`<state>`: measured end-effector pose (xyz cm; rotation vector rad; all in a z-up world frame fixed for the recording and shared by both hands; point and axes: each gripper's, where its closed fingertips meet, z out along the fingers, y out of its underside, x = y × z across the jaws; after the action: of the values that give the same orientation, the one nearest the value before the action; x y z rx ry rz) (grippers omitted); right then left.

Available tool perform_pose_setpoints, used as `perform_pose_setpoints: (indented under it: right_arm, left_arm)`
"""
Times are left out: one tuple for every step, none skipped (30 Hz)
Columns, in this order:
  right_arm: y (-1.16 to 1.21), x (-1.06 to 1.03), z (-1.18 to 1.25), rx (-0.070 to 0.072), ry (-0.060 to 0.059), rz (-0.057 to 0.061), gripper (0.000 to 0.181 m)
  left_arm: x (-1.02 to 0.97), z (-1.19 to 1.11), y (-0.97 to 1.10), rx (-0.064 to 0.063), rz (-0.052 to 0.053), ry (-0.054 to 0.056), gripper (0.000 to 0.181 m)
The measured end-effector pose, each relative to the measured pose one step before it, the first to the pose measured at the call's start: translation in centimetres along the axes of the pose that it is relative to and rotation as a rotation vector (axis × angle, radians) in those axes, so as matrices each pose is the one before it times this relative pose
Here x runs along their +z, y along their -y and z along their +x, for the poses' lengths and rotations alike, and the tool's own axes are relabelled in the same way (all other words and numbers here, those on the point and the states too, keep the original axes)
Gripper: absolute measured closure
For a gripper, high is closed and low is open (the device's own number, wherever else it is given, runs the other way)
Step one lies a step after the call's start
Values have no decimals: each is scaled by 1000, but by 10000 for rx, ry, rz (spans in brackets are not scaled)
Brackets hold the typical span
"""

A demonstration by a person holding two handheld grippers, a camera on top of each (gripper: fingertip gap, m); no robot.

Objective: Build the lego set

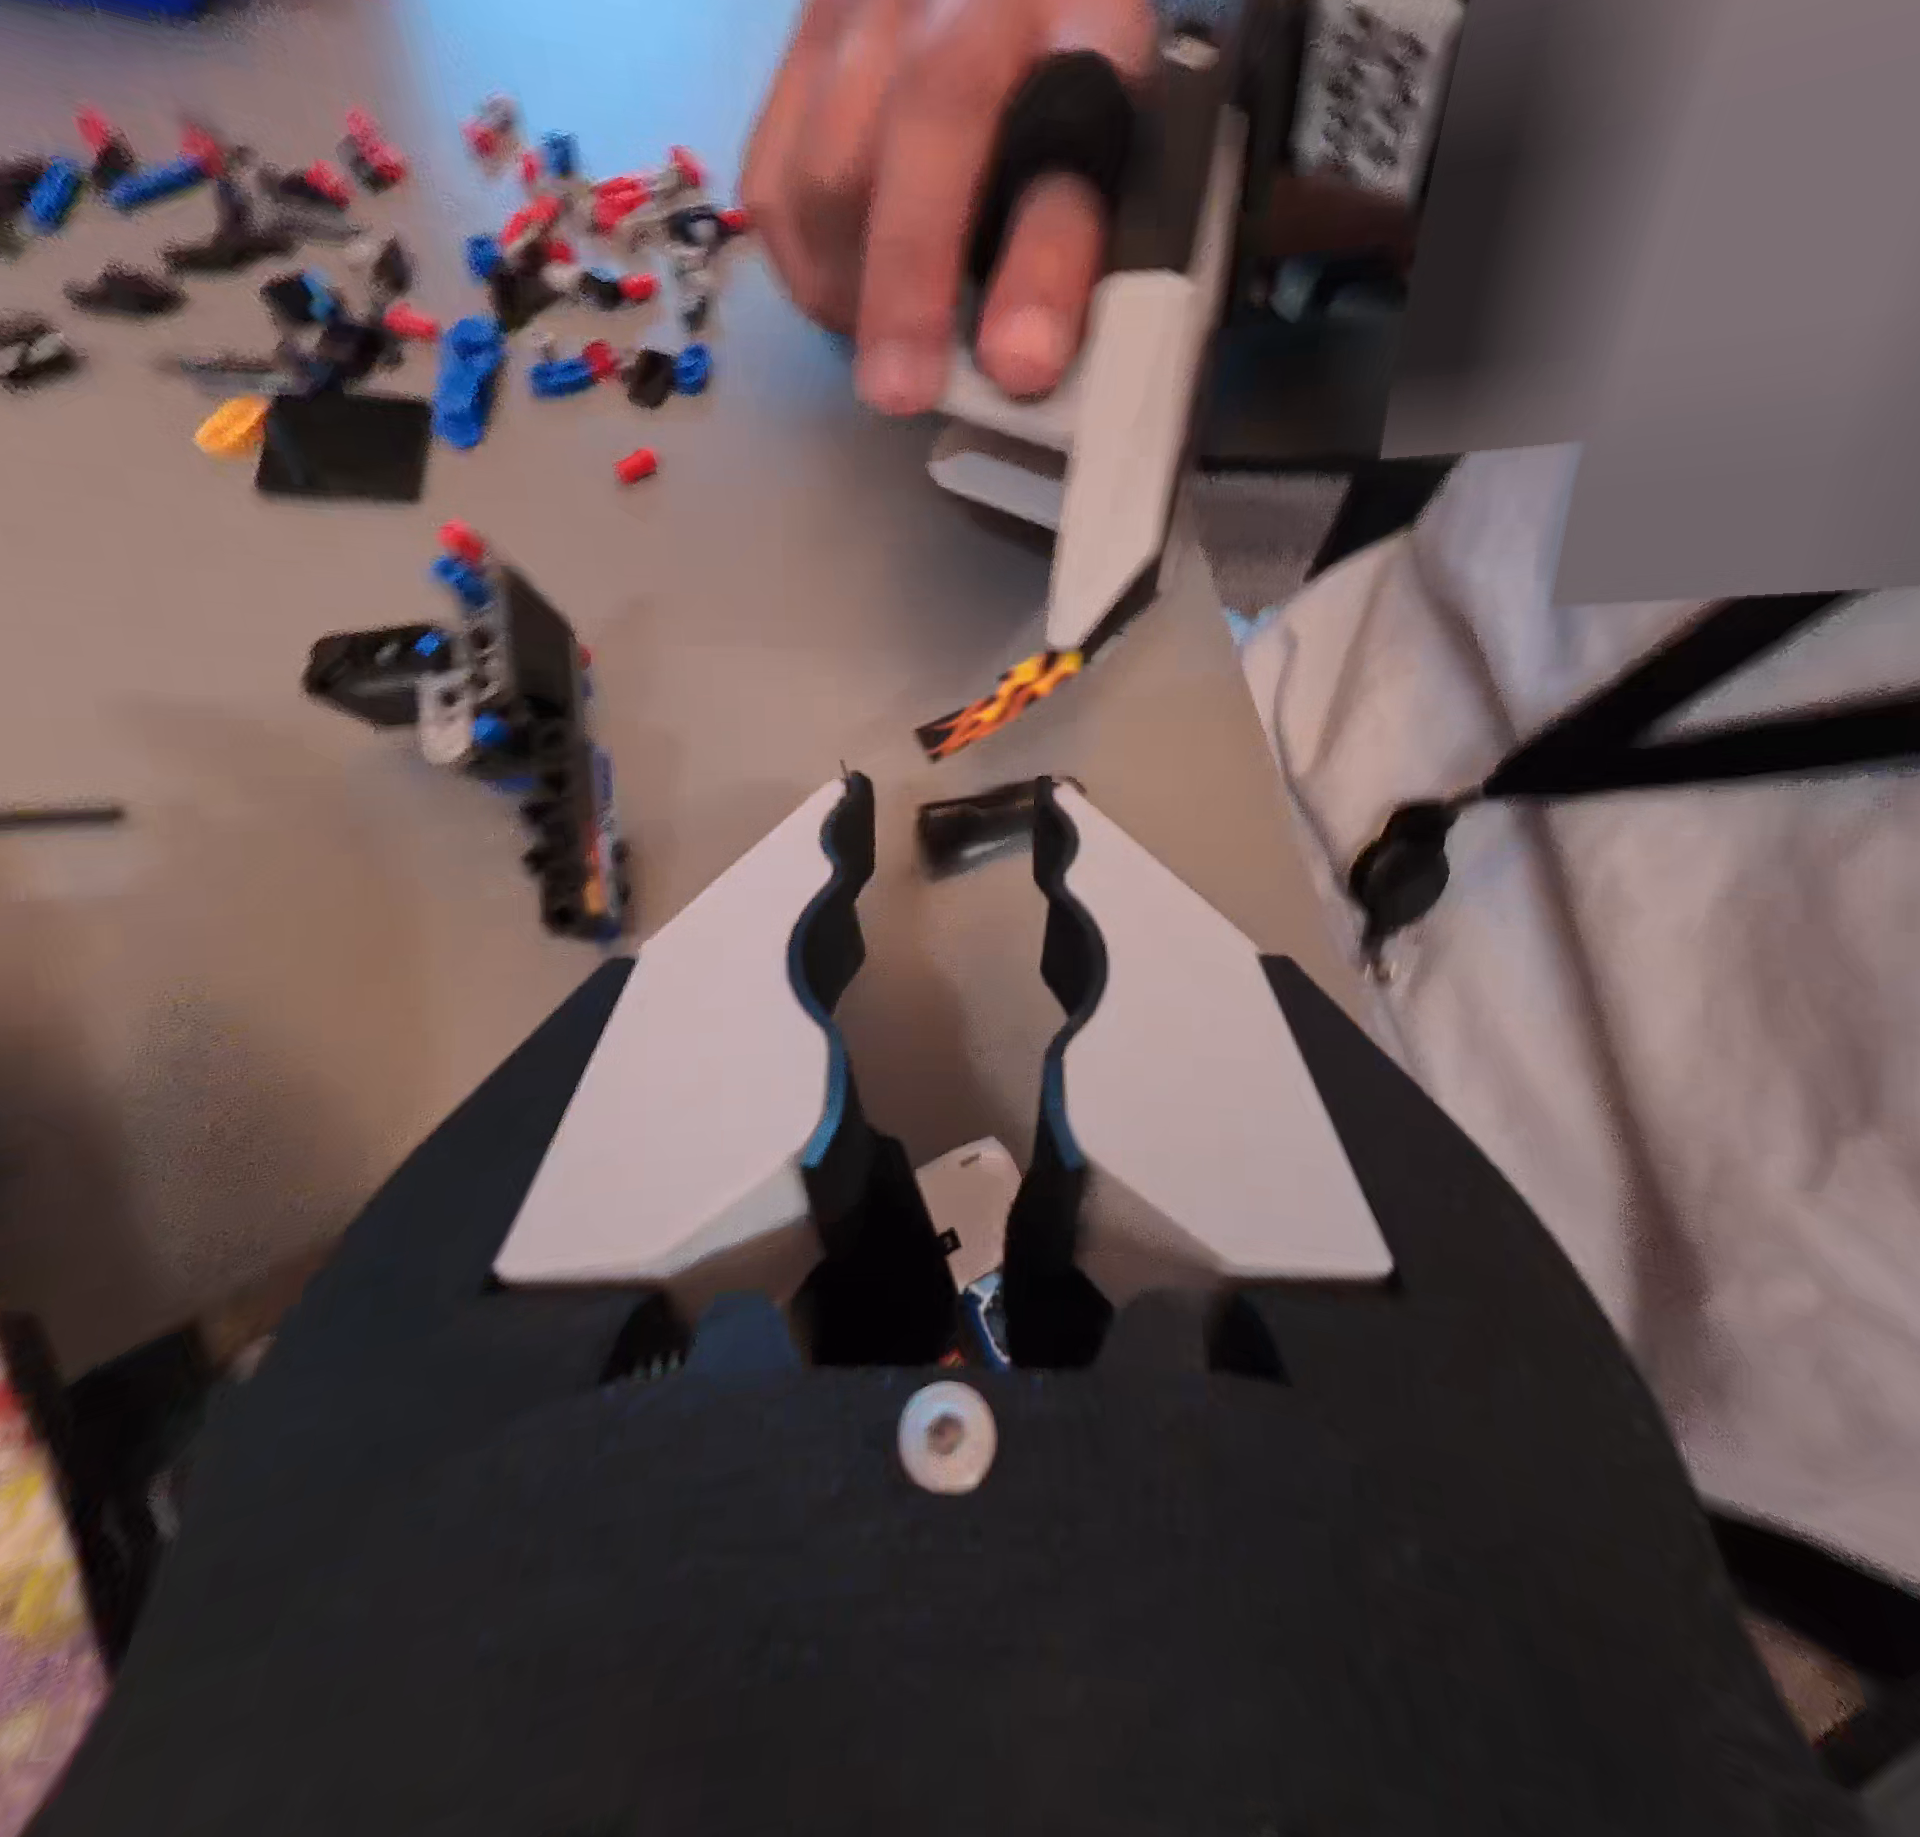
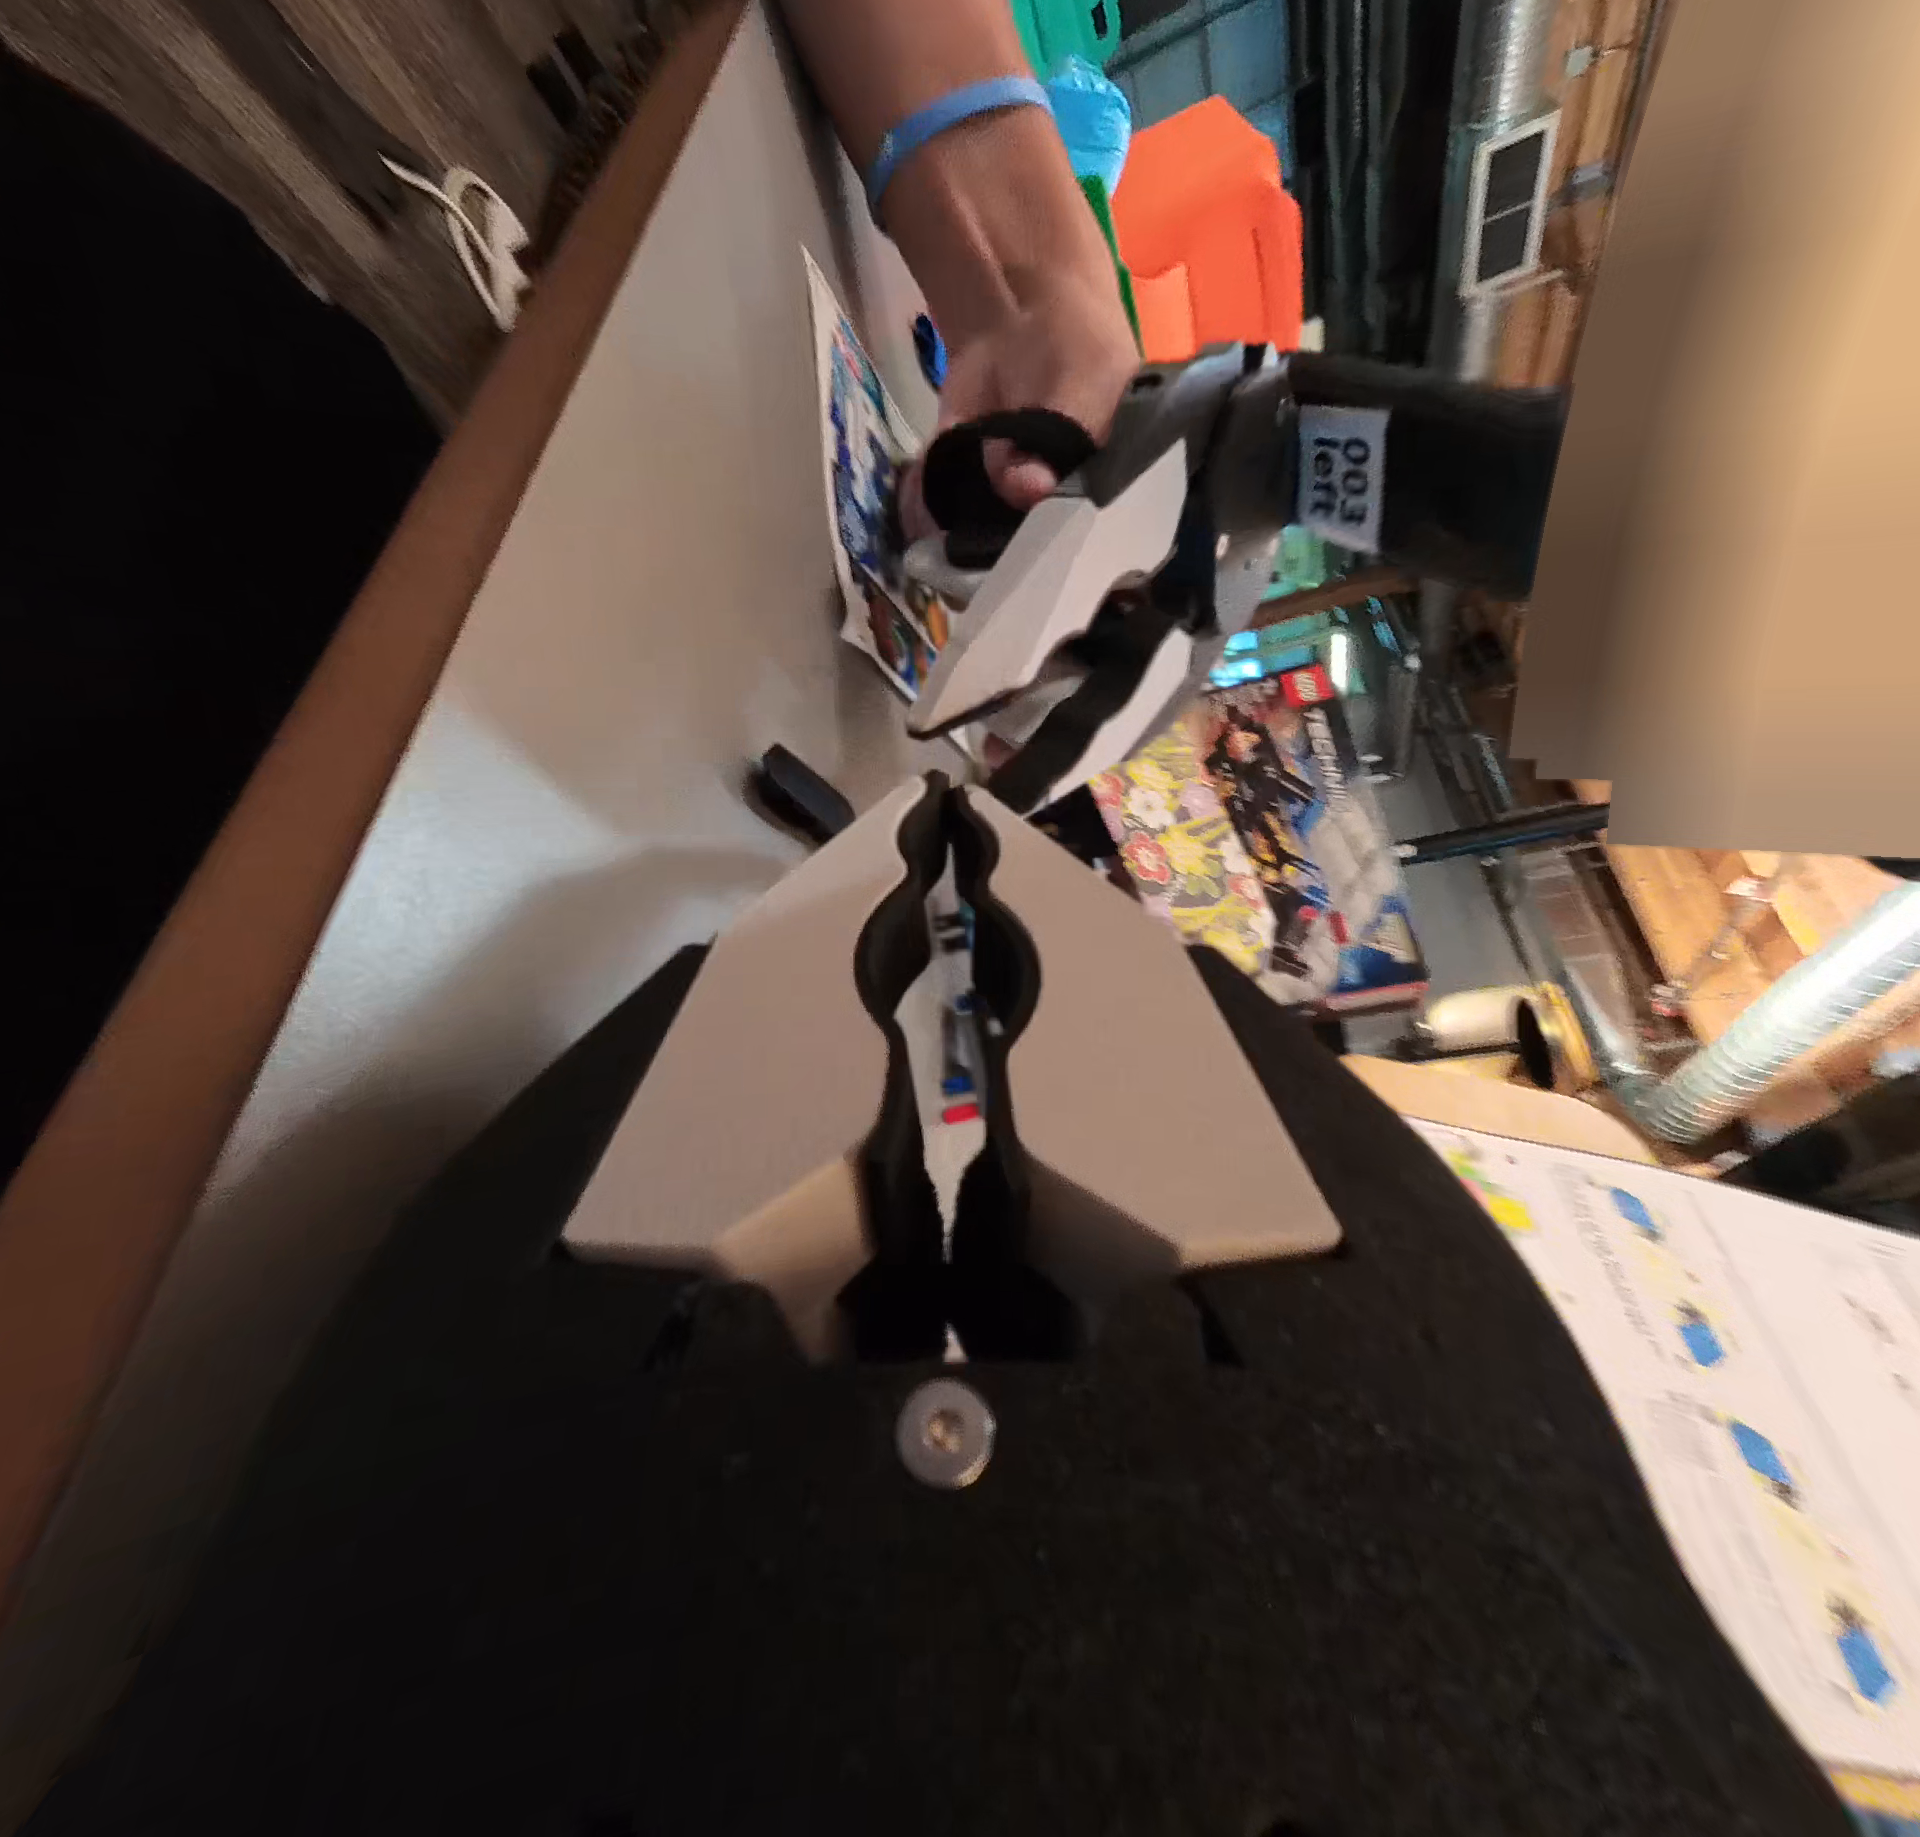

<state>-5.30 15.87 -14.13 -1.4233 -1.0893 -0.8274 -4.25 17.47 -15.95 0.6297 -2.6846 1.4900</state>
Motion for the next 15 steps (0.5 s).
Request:
perform_pose_setpoints:
  right_arm:
    - [-109, -48, 306, -352, -310, -177, 181]
    - [-94, -51, 304, -312, -314, -186, 181]
    - [-109, -6, 108, -282, -146, -176, 181]
    - [-58, -12, 52, -223, -83, -99, 181]
    - [-121, -22, 185, -128, -158, -112, 181]
    - [-182, -51, 216, -12, -162, -180, 181]
    - [-146, -36, 312, -25, -225, -193, 181]
    - [-26, 9, 315, -88, -232, -101, 181]
    - [132, 42, 45, -110, -86, 64, 181]
    - [64, 64, -81, -159, -50, 12, 181]
    - [-166, 69, -72, -272, -63, -161, 181]
    - [-82, 5, 90, -235, -125, -107, 181]
    - [155, -95, 58, -121, -65, 64, 181]
    - [179, -136, 24, -104, -18, 88, 181]
    - [117, -103, 192, -116, -132, 37, 181]
  left_arm:
    - [-160, -914, 385, -1104, 178, 315, 153]
    - [-254, -114, 618, -1011, 349, -137, 153]
    - [-402, 529, 773, -947, 453, -463, 153]
    - [-481, 418, 914, -958, 537, -303, 153]
    - [-477, 364, 803, -820, 515, -217, 154]
    - [-371, 194, 549, -753, 469, -107, 154]
    - [-182, -203, 188, -761, 328, 104, 154]
    - [48, -170, -186, -567, 161, 59, 154]
    - [181, 3, -387, -398, 80, -52, 154]
    - [258, -90, -463, -358, 52, -14, 154]
    - [240, -13, -316, -401, 105, -77, 154]
    - [164, 19, -198, -370, 126, -121, 155]
    - [105, -106, -109, -260, 124, -39, 155]
    - [32, -353, -14, -138, 143, 122, 155]
    - [-19, -524, 38, -40, 160, 247, 155]
